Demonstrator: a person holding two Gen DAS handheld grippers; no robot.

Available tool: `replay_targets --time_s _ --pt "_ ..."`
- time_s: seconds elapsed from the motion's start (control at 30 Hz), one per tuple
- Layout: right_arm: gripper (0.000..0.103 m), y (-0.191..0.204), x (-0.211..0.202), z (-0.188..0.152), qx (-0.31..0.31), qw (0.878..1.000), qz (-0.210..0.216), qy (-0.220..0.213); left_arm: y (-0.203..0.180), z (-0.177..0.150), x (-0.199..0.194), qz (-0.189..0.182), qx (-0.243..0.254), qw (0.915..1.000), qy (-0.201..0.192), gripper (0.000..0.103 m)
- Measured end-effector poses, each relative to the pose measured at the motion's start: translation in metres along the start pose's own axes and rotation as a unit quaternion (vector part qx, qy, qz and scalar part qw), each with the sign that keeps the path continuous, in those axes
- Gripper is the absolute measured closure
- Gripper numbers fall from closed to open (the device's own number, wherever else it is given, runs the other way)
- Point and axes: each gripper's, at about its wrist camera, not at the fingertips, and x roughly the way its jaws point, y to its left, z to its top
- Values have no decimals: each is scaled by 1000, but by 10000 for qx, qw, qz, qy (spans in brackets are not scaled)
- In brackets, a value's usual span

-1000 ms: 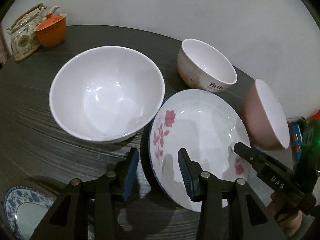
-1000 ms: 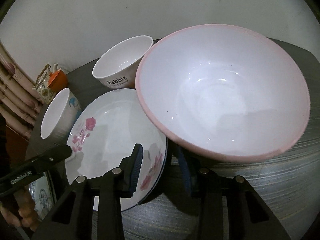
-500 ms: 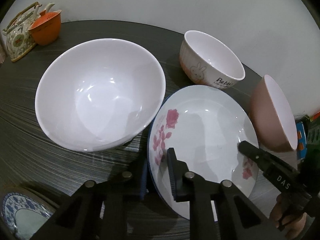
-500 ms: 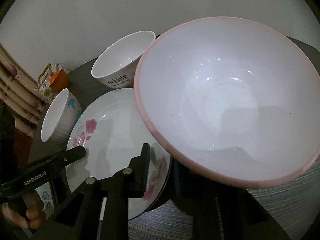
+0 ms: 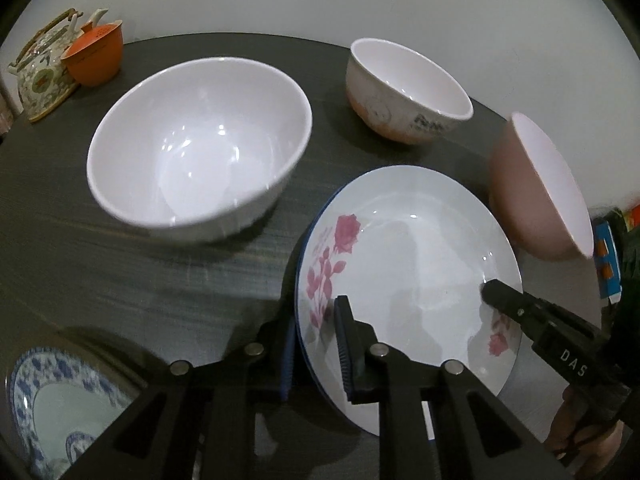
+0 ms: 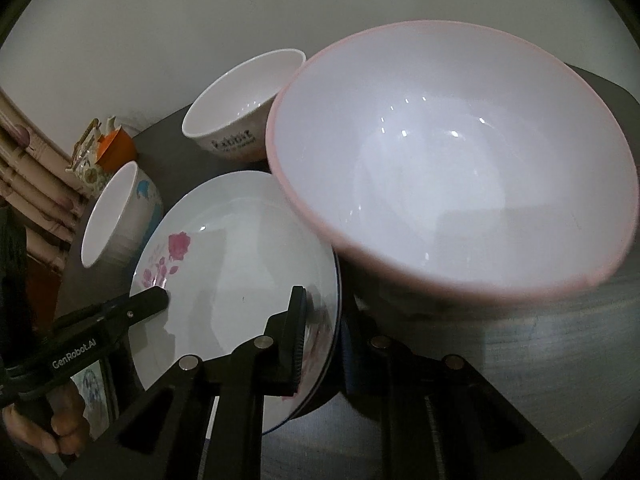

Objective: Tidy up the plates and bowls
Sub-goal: 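Carry the pink-flowered white plate with the left gripper toward the blue-and-white plates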

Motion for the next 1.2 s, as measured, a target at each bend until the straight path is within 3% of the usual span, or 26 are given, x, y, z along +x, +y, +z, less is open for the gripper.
replay_targets --time_s 0.63,1.2 --pt "88 17 -26 -61 -8 9986 -221 486 -16 -77 -25 -35 192 9993 307 85" --pt "88 17 -47 -108 117 9961 -289 827 -7 -130 -59 -97 281 9986 447 85"
